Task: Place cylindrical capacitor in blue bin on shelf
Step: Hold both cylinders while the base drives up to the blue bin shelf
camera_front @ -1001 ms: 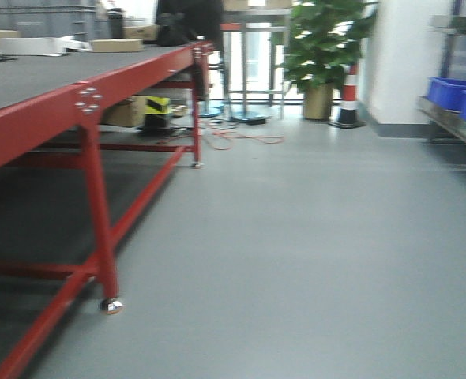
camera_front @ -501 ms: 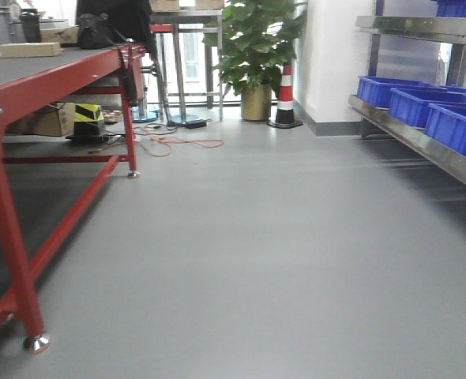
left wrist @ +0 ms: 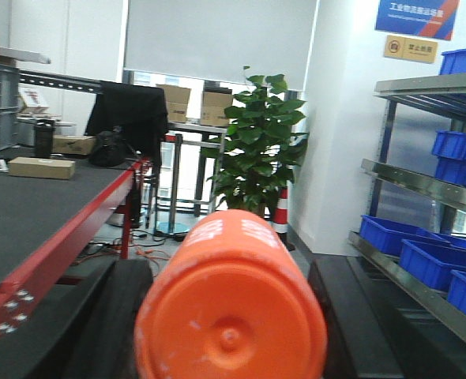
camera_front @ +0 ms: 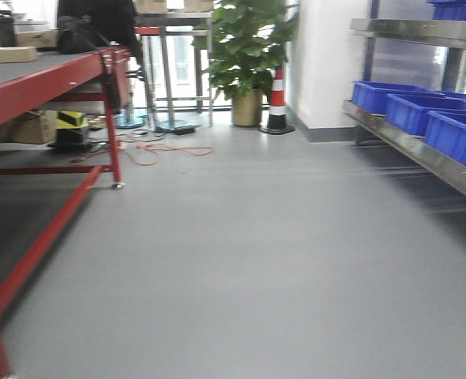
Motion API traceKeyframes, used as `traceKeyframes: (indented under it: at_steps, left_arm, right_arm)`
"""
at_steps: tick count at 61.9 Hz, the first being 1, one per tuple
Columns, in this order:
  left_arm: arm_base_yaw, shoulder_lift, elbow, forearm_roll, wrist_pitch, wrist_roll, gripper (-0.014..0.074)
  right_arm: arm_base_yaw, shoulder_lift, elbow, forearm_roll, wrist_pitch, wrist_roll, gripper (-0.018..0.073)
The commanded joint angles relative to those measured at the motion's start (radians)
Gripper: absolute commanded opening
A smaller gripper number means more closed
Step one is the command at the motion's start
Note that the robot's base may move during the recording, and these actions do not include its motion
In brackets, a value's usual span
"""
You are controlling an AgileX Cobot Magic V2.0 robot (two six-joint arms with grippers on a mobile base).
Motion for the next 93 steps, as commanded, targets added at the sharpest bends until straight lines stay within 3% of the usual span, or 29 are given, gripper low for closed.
traceKeyframes:
  at_steps: [1, 93]
  left_arm:
    - [0.003, -0.005, -0.001, -0.004, -0.028, -0.006, -0.0111]
    - [0.003, -0.005, -0.001, -0.004, -0.028, -0.006, -0.0111]
  right_arm:
    - [-0.001, -0.004, 0.0, -0.01, -0.025, -0.003, -0.0163]
    - [-0.001, -0.004, 0.0, -0.01, -0.025, -0.003, -0.0163]
